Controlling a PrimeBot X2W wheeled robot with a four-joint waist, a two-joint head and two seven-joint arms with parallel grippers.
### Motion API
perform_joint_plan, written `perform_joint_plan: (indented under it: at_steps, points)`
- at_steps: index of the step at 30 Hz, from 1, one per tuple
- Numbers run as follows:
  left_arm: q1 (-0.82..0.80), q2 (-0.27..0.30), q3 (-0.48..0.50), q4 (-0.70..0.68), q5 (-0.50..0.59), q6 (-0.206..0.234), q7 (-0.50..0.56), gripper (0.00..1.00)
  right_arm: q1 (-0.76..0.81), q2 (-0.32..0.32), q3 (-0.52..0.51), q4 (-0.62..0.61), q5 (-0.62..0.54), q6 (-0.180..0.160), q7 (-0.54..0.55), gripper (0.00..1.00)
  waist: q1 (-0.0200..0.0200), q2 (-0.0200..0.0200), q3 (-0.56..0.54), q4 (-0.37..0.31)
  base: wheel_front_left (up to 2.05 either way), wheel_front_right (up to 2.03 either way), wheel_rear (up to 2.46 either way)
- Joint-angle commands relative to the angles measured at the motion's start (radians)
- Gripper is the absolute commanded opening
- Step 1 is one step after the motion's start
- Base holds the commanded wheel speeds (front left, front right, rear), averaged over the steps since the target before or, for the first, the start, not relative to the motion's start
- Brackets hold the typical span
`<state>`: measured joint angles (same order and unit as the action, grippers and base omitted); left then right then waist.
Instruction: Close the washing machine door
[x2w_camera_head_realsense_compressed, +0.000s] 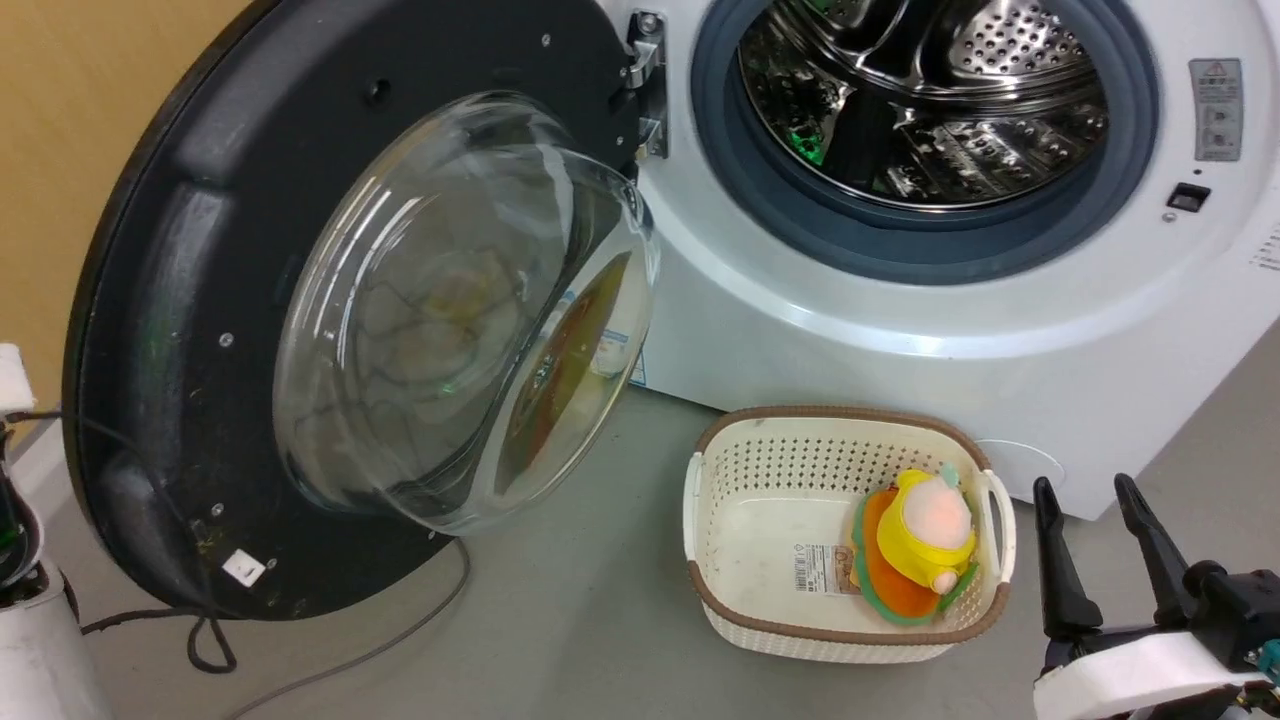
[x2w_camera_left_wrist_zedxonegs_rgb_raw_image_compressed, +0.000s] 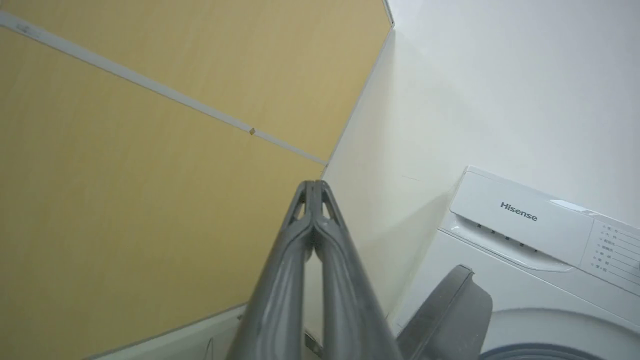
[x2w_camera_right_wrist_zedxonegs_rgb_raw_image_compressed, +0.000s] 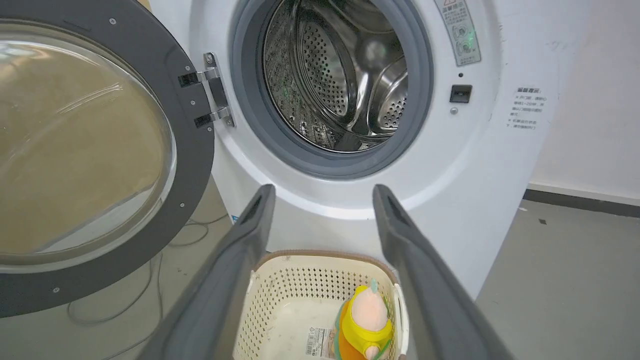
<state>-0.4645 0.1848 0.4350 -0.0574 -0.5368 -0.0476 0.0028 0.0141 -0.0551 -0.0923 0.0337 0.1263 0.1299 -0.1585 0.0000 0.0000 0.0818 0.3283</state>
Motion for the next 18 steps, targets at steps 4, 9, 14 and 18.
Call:
perform_joint_plan:
  at_steps: [4, 9, 14, 18]
  points:
    - [-0.016, 0.004, 0.065, 0.070, -0.164, 0.000, 0.109, 0.00, -0.019, 0.003, -0.010, 0.006, 0.012, 0.001, -0.015, 1.00, 0.0000, 0.0000, 0.009, 0.022, 0.00, 0.00, 0.00]
    - [0.011, 0.017, 0.118, 0.154, -0.287, -0.018, 0.202, 0.00, -0.022, 0.003, -0.015, 0.011, 0.016, 0.001, -0.026, 1.00, 0.0000, 0.0000, 0.017, 0.041, 0.00, 0.00, 0.00]
    - [0.054, 0.016, 0.127, 0.207, -0.389, -0.043, 0.296, 0.00, -0.025, 0.004, -0.020, 0.013, 0.019, 0.001, -0.036, 1.00, 0.0000, 0.0000, 0.025, 0.058, 0.00, 0.00, 0.00]
    - [0.091, 0.008, 0.115, 0.231, -0.451, -0.051, 0.346, 0.00, -0.027, 0.004, -0.026, 0.014, 0.020, 0.001, -0.044, 1.00, 0.0000, 0.0000, 0.031, 0.072, 0.00, 0.00, 0.00]
